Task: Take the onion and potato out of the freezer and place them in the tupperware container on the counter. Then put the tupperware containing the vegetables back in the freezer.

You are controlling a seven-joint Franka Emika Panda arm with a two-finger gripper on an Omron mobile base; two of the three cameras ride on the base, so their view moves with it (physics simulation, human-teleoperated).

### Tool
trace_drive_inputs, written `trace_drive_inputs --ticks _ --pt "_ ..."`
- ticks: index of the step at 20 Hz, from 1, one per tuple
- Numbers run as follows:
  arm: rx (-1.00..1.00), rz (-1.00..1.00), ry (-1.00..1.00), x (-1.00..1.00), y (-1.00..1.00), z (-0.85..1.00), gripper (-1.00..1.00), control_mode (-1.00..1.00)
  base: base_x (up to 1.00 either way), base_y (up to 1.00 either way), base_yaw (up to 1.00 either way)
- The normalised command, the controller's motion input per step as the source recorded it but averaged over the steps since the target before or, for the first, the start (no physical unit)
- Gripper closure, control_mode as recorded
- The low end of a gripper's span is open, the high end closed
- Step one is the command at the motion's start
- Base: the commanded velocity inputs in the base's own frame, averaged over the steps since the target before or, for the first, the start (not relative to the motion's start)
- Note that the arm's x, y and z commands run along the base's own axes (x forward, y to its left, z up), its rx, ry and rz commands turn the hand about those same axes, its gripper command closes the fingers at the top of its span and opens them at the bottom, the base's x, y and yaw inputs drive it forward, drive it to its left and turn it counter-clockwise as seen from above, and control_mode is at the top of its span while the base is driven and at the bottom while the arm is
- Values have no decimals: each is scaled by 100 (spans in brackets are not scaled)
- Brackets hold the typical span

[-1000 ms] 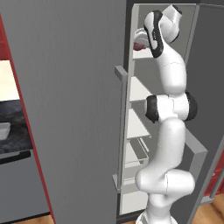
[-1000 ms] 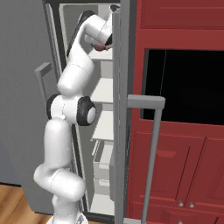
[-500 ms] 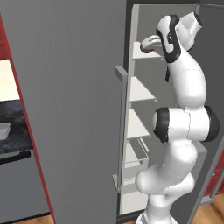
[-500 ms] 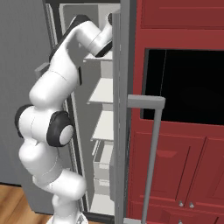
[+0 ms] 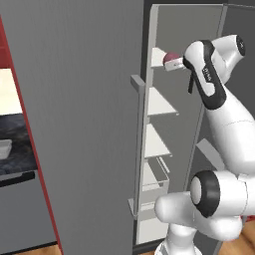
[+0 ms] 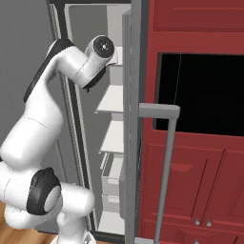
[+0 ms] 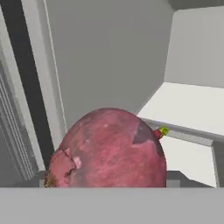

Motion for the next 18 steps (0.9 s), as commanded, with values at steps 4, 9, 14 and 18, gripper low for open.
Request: trace_drive_inputs --ticks 4,9,14,18 --pt "-14 0 2 -100 14 33 100 -100 0 0 0" --pt "-14 -4 19 -100 1 14 100 -100 0 0 0" --pt "-5 -15 21 -73 9 4 100 -100 0 0 0" --pt "-3 -21 3 -28 24 -3 100 -100 0 0 0"
